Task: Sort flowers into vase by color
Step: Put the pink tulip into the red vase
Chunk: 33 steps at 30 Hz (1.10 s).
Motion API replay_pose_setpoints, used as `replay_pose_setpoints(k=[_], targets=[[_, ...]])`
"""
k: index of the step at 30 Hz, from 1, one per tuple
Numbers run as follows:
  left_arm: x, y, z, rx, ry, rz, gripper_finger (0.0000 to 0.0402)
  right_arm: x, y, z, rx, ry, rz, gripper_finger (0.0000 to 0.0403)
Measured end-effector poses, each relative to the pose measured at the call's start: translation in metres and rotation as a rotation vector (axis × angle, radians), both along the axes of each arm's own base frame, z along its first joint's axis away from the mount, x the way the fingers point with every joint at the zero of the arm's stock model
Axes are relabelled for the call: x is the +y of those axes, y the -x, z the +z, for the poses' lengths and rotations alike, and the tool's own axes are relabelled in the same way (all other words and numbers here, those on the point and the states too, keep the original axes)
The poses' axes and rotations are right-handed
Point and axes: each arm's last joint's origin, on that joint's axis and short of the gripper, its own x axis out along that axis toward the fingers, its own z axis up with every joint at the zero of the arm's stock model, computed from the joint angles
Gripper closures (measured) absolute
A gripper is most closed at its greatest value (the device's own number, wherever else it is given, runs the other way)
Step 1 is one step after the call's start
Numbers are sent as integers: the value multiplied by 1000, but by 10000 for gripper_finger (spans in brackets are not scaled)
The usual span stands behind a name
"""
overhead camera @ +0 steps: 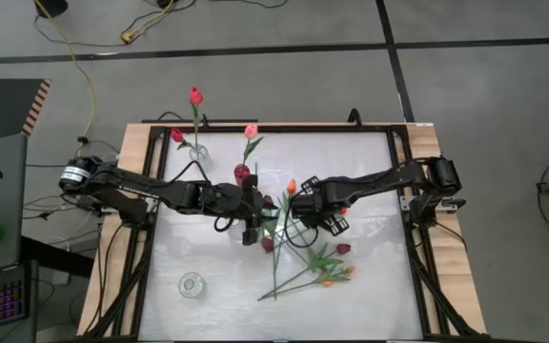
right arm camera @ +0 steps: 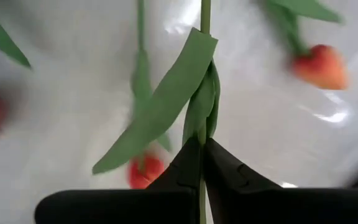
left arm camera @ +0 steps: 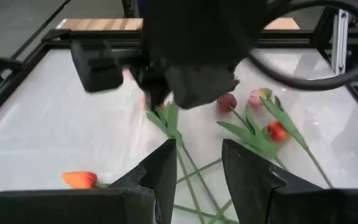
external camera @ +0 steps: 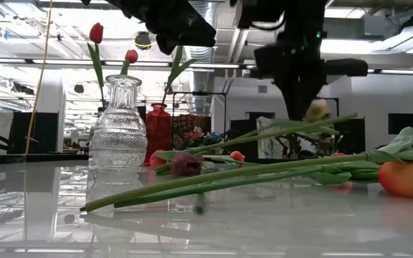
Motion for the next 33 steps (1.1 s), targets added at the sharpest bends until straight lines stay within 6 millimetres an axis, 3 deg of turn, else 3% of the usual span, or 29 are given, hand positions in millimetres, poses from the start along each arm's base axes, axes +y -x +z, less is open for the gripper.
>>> replay_pose_setpoints(k=[15,33], targets=[[0,-7,2,-77,199,89,285,22,-8,34,-60,528,213,363],[7,-7,3,-111,183,217,285,40,-26,46,-133,786,393,363]])
